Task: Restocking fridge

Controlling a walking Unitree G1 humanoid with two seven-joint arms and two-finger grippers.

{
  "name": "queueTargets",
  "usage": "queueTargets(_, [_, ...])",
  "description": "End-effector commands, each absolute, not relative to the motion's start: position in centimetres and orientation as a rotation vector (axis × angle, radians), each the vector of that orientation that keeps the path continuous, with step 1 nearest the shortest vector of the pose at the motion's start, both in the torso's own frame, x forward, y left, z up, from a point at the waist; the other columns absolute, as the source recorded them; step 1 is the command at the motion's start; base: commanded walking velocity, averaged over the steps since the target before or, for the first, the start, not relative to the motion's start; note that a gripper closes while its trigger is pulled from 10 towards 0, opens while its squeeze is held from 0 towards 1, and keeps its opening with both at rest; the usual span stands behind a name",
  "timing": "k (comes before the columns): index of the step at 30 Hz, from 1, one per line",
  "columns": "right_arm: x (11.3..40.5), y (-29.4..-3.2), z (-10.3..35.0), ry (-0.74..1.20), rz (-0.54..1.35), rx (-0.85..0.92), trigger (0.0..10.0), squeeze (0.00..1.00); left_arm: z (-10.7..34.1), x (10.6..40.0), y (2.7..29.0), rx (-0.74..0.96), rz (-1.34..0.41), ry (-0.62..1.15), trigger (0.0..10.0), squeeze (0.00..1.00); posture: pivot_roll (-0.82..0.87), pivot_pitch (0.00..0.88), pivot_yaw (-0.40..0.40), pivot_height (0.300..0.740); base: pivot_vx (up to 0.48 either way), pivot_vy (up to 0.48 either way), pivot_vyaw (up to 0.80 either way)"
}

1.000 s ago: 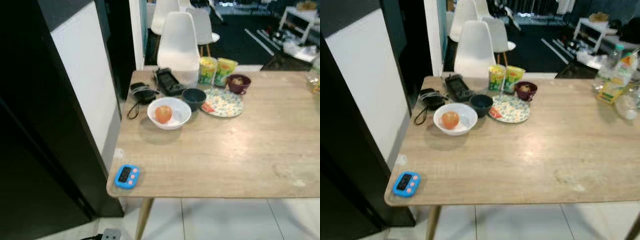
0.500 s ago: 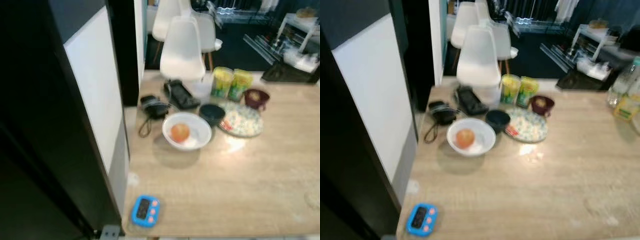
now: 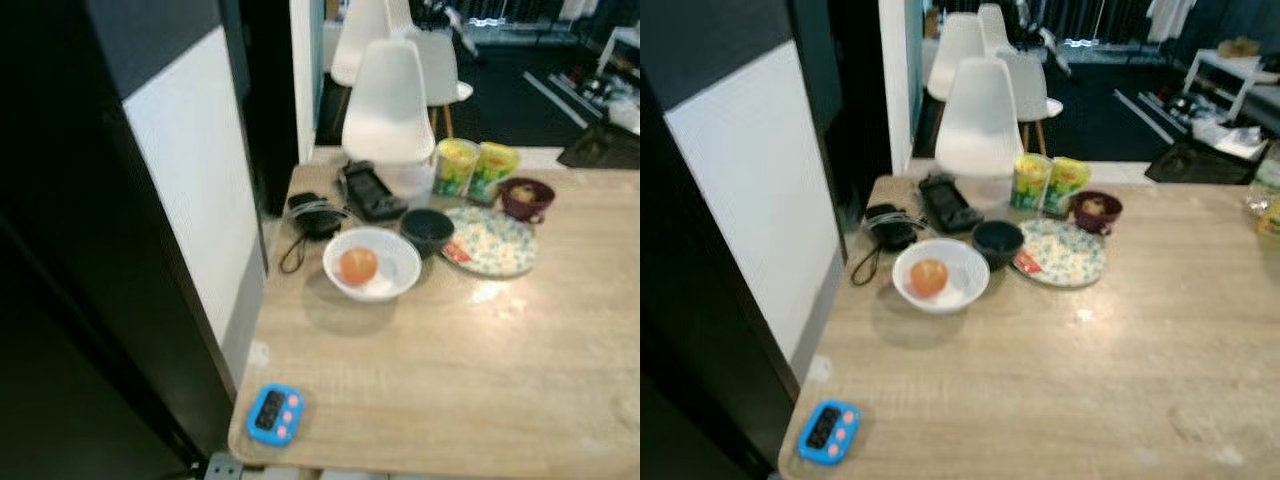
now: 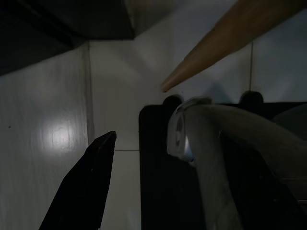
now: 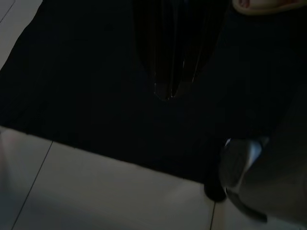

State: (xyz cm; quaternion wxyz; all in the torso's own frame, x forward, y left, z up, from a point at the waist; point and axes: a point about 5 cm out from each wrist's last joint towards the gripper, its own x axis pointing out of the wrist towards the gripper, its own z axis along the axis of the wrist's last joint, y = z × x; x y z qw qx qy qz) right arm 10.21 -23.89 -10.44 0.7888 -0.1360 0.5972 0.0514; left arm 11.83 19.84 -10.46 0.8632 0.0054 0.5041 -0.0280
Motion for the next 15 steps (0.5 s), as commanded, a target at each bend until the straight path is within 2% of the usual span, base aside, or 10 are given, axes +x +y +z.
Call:
queueTargets(1, [9.7, -24.0, -10.6, 1.308, 0.101, -0.291, 10.0, 0.00, -10.8, 11.1, 19.3, -0.010, -0.071, 1.089, 10.0, 0.00, 0.05, 0.000, -0.050, 0.740, 0.000, 0.000, 0.00])
queueTargets(8, [8.9, -25.3, -10.4, 1.342, -0.021, -0.216, 10.0, 0.00, -10.8, 10.9, 19.3, -0.009, -0.074, 1.096, 10.0, 0.00, 0.05, 0.000, -0.049, 0.740, 0.000, 0.000, 0.00])
queueTargets(11, [8.1, -27.0, -10.1, 1.350, -0.214, -0.096, 10.0, 0.00, -10.8, 10.9, 19.4, -0.017, -0.063, 1.095, 10.0, 0.00, 0.05, 0.000, -0.050, 0.740, 0.000, 0.000, 0.00])
queueTargets(13, [8.0, -27.3, -10.0, 1.349, -0.245, -0.083, 10.0, 0.00, -10.8, 10.9, 19.4, -0.018, -0.061, 1.095, 10.0, 0.00, 0.05, 0.000, -0.050, 0.740, 0.000, 0.000, 0.00])
queueTargets(15, [6.8, -29.2, -9.6, 1.348, -0.421, -0.011, 10.0, 0.00, -10.8, 10.8, 19.5, -0.021, -0.052, 1.096, 10.0, 0.00, 0.05, 0.000, -0.051, 0.740, 0.000, 0.000, 0.00])
